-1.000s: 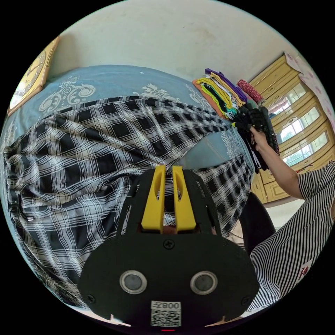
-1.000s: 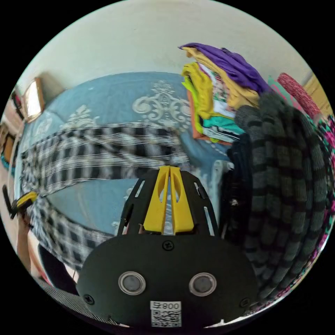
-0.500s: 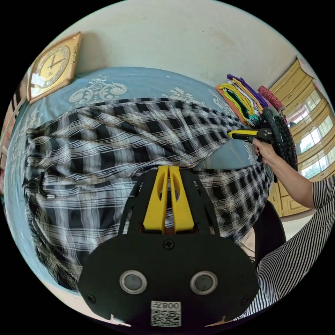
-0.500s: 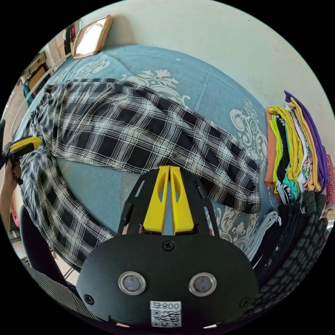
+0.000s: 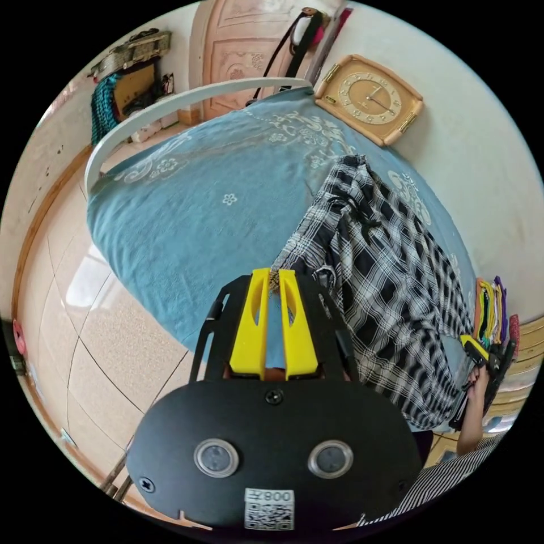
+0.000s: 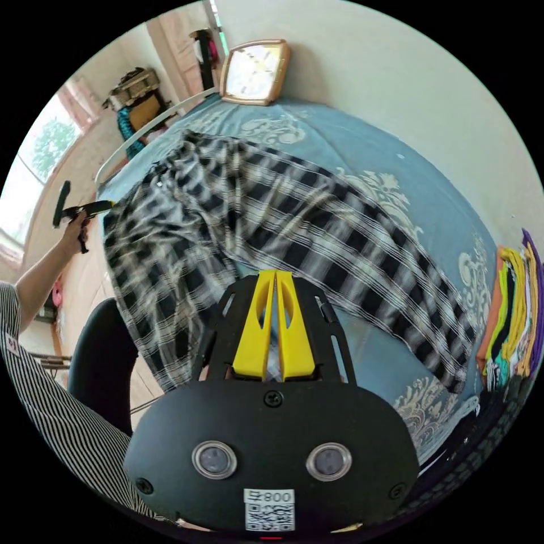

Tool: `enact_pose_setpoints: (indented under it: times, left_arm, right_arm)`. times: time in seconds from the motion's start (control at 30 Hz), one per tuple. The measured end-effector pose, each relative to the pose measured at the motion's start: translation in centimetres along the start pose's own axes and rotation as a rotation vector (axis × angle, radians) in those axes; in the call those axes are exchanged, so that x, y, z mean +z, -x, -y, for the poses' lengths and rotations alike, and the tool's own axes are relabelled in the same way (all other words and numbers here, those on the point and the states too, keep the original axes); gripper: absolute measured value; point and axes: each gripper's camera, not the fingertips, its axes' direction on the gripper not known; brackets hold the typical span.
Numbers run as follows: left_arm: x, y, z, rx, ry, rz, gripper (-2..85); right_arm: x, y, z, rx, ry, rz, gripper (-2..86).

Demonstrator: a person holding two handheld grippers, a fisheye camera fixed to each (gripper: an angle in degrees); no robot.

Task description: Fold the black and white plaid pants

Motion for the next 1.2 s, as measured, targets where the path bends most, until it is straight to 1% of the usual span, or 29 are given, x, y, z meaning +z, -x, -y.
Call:
enact_pose_setpoints:
  times: [0.07,0.1,0.13,0.17,0.2,0.27,0.33,0.37,0.4,0.43,0.47,0.5,0.53,0.57,0.6,0.63,0.67,0.77,0.83,0.9,0.93,1.0,1.2]
  left_arm:
    - [0.1,1.3,-0.2,0.0,-0.023,-0.019,0.7]
    - [-0.1,1.9,-0.1,-0.001,-0.013,-0.004,0.5]
    - [-0.2,2.2,-0.1,-0.012,-0.011,0.028,0.4]
    - [-0.4,2.8,-0.1,-0.017,0.004,0.142,0.3]
    - [-0.5,3.5,-0.2,-0.004,0.017,0.19,0.2]
    - [-1.2,4.5,-0.4,-0.019,-0.013,0.11,0.1]
    - [-2.1,4.2,-0.3,0.006,-0.095,-0.001,0.1]
    - [-2.2,3.1,0.1,0.071,-0.123,-0.085,0.0]
    - [-1.9,1.7,0.7,0.147,-0.117,-0.133,0.0]
    - [-1.5,1.1,1.0,0.178,-0.103,-0.136,0.1]
    - [-0.5,0.0,1.7,0.224,-0.061,-0.104,0.1]
    - [0.7,-0.5,2.3,0.251,-0.001,-0.012,0.1]
    - [1.4,-0.4,2.4,0.259,0.027,0.044,0.1]
    - [2.1,0.2,2.4,0.281,0.024,0.062,0.1]
    - [1.9,1.5,2.5,0.219,0.015,0.026,0.1]
    - [1.8,2.1,2.5,0.201,0.017,0.01,0.1]
    - [1.6,3.0,2.5,0.169,0.006,0.026,0.1]
    - [1.7,3.7,2.7,0.165,0.005,0.024,0.1]
    - [1.6,3.3,3.3,0.164,-0.011,0.047,0.1]
    - [1.7,2.3,4.3,0.189,-0.03,0.03,0.1]
    - [1.7,2.0,4.6,0.198,-0.035,0.02,0.1]
    - [1.6,0.1,6.1,0.266,-0.081,-0.03,0.1]
    - [4.4,-5.2,12.9,0.347,-0.118,-0.131,0.1]
  right_arm:
    - [0.1,4.1,1.6,-0.124,0.01,0.092,0.1]
    - [0.3,5.0,2.0,-0.156,0.019,0.099,0.2]
    - [0.5,6.7,2.9,-0.21,0.039,0.097,0.2]
    - [0.5,8.0,3.7,-0.242,0.037,0.096,0.2]
    - [0.4,8.6,4.2,-0.258,0.03,0.103,0.2]
    - [0.5,10.2,5.9,-0.302,0.034,0.153,0.2]
    - [0.9,11.2,7.1,-0.33,0.049,0.17,0.2]
    - [1.4,11.8,7.8,-0.34,0.07,0.168,0.2]
    - [1.7,12.0,8.0,-0.347,0.088,0.176,0.2]
    - [2.4,12.5,8.4,-0.361,0.132,0.203,0.1]
    - [2.5,12.8,8.4,-0.36,0.129,0.192,0.1]
    - [2.3,12.8,8.4,-0.369,0.107,0.191,0.1]
    - [1.9,12.6,8.4,-0.364,0.109,0.193,0.1]
    - [1.5,12.4,8.6,-0.358,0.126,0.207,0.1]
    - [1.2,12.3,8.7,-0.36,0.136,0.216,0.1]
    - [0.4,12.1,8.6,-0.361,0.134,0.233,0.1]
    - [-0.4,12.0,8.4,-0.355,0.113,0.255,0.1]
    - [-1.8,12.6,7.6,-0.371,0.093,0.302,0.1]
    - [-1.9,13.1,7.1,-0.372,0.1,0.29,0.1]
    - [-1.3,13.2,6.8,-0.362,0.156,0.316,0.1]
    - [-1.8,12.9,6.7,-0.345,0.132,0.332,0.1]
    - [-2.5,12.5,6.9,-0.352,0.155,0.336,0.1]
    - [-6.5,8.2,9.1,-0.222,0.0,0.243,0.0]
